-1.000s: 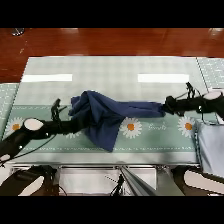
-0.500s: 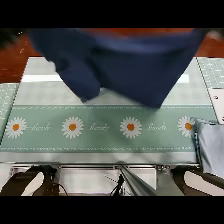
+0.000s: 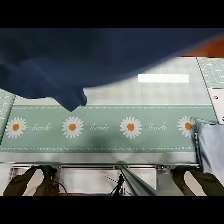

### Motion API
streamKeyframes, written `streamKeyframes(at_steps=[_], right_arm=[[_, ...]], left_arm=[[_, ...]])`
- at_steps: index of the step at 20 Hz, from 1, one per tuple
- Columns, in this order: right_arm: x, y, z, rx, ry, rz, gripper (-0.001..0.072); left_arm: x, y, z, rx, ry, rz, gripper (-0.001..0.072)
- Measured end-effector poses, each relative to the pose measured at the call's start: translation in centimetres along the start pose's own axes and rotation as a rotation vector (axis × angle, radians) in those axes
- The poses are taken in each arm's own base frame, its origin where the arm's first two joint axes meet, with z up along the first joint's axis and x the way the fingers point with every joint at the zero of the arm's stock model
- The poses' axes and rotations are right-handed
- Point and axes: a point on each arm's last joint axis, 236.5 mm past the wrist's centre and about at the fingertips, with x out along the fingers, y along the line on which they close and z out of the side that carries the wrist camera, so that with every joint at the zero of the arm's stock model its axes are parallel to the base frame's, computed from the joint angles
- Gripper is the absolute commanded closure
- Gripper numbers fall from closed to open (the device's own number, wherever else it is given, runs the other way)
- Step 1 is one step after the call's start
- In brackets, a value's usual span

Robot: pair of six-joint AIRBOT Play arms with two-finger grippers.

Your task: Fold the shirts.

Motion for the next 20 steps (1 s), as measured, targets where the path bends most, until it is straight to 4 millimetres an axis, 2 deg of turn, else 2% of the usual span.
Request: streamKeyframes(at_steps=[3, 5, 7, 9, 11, 14, 18, 20], right_arm=[[-4.7, 0.5, -0.7, -0.028, -0.033, -0.053, 0.0687], [-6.7, 0.7, -1.6, -0.031, -0.035, -0.075, 0.0688], [-7.1, 0.6, -3.0, -0.018, -0.006, -0.088, 0.0687], [-6.1, 0.1, -5.0, 0.002, 0.061, -0.091, 0.0688], [-3.7, -0.7, -7.7, 0.037, 0.159, -0.084, 0.0688], [1.8, -1.7, -13.0, 0.099, 0.328, -0.035, 0.0688], [11.6, -3.4, -20.4, 0.205, 0.511, 0.051, 0.0688], [17.1, -4.8, -23.6, 0.267, 0.571, 0.074, 0.0688]], left_arm=[[-3.8, -1.0, -0.9, 0.065, 0.037, 0.073, 0.0687], [-6.1, -1.1, -1.8, 0.088, 0.059, 0.116, 0.0687], [-7.5, -0.1, -3.3, 0.084, 0.098, 0.165, 0.0687], [-7.4, 0.9, -5.2, 0.063, 0.152, 0.186, 0.0687], [-5.7, 2.6, -8.8, 0.018, 0.267, 0.200, 0.0686], [-1.3, 5.5, -15.9, -0.076, 0.462, 0.202, 0.0686], [7.0, 9.2, -26.6, -0.203, 0.647, 0.157, 0.0686], [11.2, 10.1, -31.1, -0.280, 0.701, 0.113, 0.0686]])
